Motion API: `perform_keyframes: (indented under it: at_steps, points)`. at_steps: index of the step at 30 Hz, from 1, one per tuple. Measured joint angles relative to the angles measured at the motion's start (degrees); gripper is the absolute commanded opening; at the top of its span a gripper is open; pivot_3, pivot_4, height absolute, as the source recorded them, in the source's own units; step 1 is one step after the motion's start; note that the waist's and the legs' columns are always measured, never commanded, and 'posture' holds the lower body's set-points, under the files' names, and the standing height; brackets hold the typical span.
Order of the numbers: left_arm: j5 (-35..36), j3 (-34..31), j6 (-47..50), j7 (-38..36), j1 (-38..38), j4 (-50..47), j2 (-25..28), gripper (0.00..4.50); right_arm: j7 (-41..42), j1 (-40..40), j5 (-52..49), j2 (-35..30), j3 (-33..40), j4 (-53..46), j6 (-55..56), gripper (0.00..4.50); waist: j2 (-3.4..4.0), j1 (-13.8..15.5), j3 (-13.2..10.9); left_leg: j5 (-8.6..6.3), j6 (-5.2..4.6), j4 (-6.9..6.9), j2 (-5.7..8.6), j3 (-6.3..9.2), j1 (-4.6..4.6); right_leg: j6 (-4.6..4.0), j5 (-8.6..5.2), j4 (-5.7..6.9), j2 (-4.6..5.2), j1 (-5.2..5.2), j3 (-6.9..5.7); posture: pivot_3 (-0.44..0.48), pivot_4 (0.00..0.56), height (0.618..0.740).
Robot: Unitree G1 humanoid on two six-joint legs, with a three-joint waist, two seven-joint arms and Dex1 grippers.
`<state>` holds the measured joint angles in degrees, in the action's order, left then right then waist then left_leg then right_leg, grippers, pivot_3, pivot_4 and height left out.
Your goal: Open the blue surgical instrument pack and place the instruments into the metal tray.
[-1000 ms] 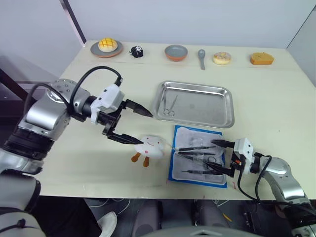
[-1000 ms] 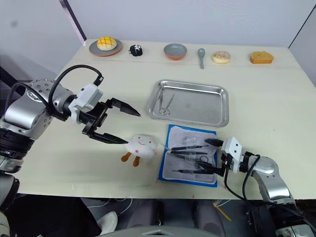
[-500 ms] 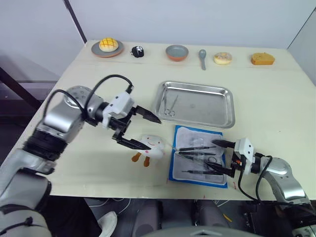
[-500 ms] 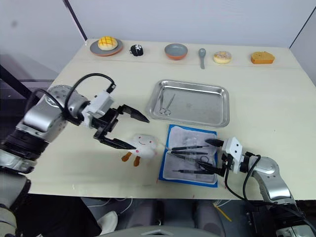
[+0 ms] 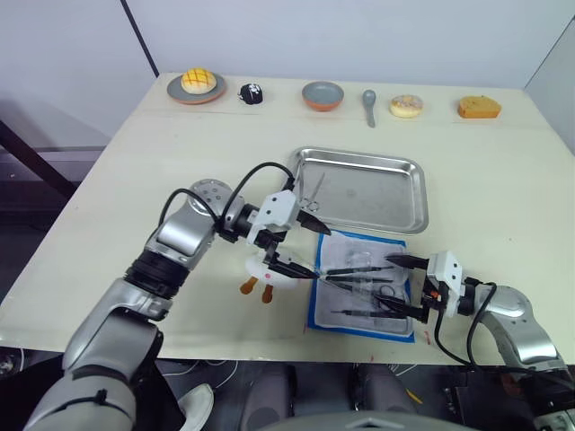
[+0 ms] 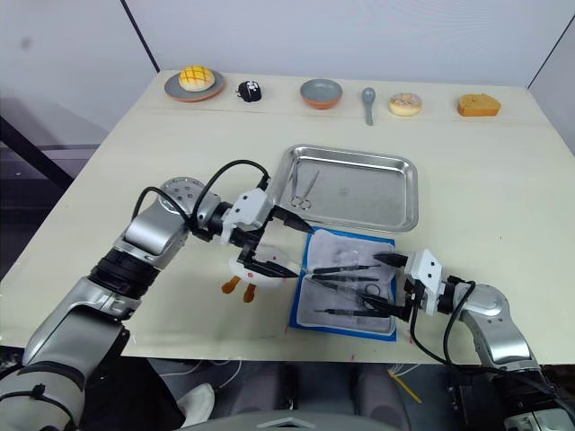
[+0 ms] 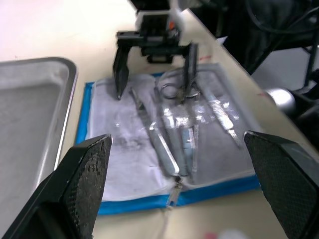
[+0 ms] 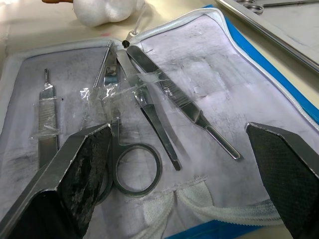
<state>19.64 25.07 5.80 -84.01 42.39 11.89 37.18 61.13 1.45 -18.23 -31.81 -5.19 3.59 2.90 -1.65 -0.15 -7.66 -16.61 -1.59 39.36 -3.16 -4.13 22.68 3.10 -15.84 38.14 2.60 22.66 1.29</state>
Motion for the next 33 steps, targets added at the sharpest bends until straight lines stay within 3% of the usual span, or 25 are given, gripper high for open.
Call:
perform_keyframes:
  at_steps: [2, 3, 5, 8, 9, 23, 33]
  points:
    - [-1.7, -0.1, 0.4, 1.6, 0.4, 0.2, -2.2, 4.47, 0.2, 0.1, 0.0, -0.1, 0.0, 0.1, 0.0, 4.50, 0.00, 0.0, 0.0, 0.00, 0.00, 0.00, 0.00, 0.02, 0.00, 0.00, 0.00, 0.00, 0.00, 0.00, 0.01, 0.000, 0.150, 0.732]
    - [-2.6, -0.1, 0.7, 2.2, 0.5, 0.2, -3.4, 4.24, 0.2, 0.1, 0.0, -0.1, 0.0, 0.1, 0.0, 4.50, 0.00, 0.0, 0.0, 0.00, 0.00, 0.00, 0.00, 0.03, 0.00, 0.00, 0.00, 0.00, 0.00, 0.00, 0.01, 0.000, 0.150, 0.732]
    - [-4.0, -0.1, 0.7, 3.6, 0.5, 0.2, -4.8, 3.75, 0.2, 0.1, 0.0, -0.1, 0.0, 0.1, 0.0, 4.50, 0.00, 0.0, 0.0, 0.00, 0.00, 0.00, 0.00, 0.05, 0.00, 0.00, 0.00, 0.00, 0.00, 0.00, 0.01, 0.000, 0.150, 0.732]
    - [-6.5, -0.1, 0.4, 6.0, -0.1, 0.4, -7.3, 2.47, 0.1, 0.1, 0.0, -0.1, -0.1, 0.1, 0.0, 4.50, 0.00, 0.0, 0.0, 0.00, 0.00, 0.00, 0.00, 0.05, 0.00, 0.00, 0.01, 0.00, 0.00, -0.01, 0.02, 0.000, 0.150, 0.732]
    - [-6.8, 0.0, 0.4, 6.3, -0.3, 0.5, -7.5, 2.27, 0.1, 0.1, 0.0, -0.1, -0.1, 0.1, 0.0, 4.50, 0.00, 0.0, 0.0, 0.00, 0.00, 0.00, 0.00, 0.05, -0.01, 0.00, 0.01, 0.01, 0.00, 0.00, 0.03, 0.000, 0.150, 0.732]
    - [-14.2, 0.4, -2.2, 10.1, -4.3, 5.6, -12.7, 2.27, -0.1, 0.1, 0.0, -0.1, -0.1, 0.0, 0.0, 4.50, 0.01, 0.0, 0.0, 0.00, 0.00, 0.00, 0.00, 0.05, -0.01, 0.00, 0.01, 0.02, 0.00, 0.00, 0.02, 0.000, 0.150, 0.732]
    - [-17.0, 0.6, -5.9, 10.0, -4.3, 8.5, -13.1, 2.27, -0.1, 0.1, 0.0, -0.1, -0.1, 0.1, 0.0, 4.50, 0.01, 0.0, 0.0, 0.00, -0.01, 0.00, 0.00, 0.05, -0.01, 0.00, 0.01, 0.02, 0.00, -0.01, 0.01, 0.000, 0.150, 0.732]
